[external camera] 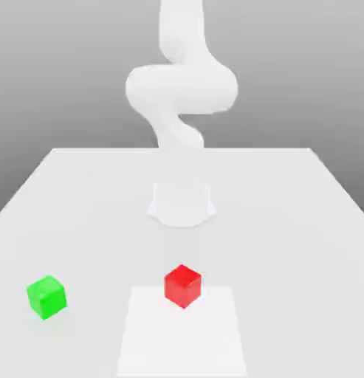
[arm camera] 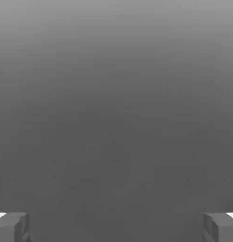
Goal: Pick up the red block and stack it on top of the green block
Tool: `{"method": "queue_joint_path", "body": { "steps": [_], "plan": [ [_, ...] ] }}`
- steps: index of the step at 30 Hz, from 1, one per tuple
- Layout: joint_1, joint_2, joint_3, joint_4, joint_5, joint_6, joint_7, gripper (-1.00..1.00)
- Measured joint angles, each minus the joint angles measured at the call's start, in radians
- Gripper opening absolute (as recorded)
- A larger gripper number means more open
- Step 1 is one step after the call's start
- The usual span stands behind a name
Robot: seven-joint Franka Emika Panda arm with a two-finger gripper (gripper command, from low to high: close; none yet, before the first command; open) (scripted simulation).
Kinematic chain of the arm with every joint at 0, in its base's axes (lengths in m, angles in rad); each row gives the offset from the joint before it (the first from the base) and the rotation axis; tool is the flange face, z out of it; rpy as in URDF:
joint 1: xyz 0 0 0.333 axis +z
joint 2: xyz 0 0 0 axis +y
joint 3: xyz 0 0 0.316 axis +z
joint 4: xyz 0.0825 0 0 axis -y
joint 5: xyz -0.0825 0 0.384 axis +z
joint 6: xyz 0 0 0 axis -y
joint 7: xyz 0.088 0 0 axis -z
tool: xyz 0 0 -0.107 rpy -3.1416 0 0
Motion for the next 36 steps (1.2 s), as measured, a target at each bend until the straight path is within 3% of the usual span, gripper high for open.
{"method": "queue_joint_path", "body": {
  "steps": [15,18,23,24,31,36],
  "plan": [
    [-0.103,0.457,0.134,-0.496,0.069,0.368,0.473,0.0],
    [-0.123,0.651,0.148,-0.558,0.021,0.517,0.601,0.0],
    [-0.062,0.87,0.055,-0.549,-0.095,0.698,0.709,0.0],
    [-0.045,0.902,0.037,-0.546,-0.104,0.725,0.716,-1.0],
    [-0.041,0.907,0.032,-0.545,-0.111,0.731,0.722,-1.0],
    [-0.052,0.752,0.066,-0.567,-0.026,0.598,0.66,-1.0]
  ]
}}
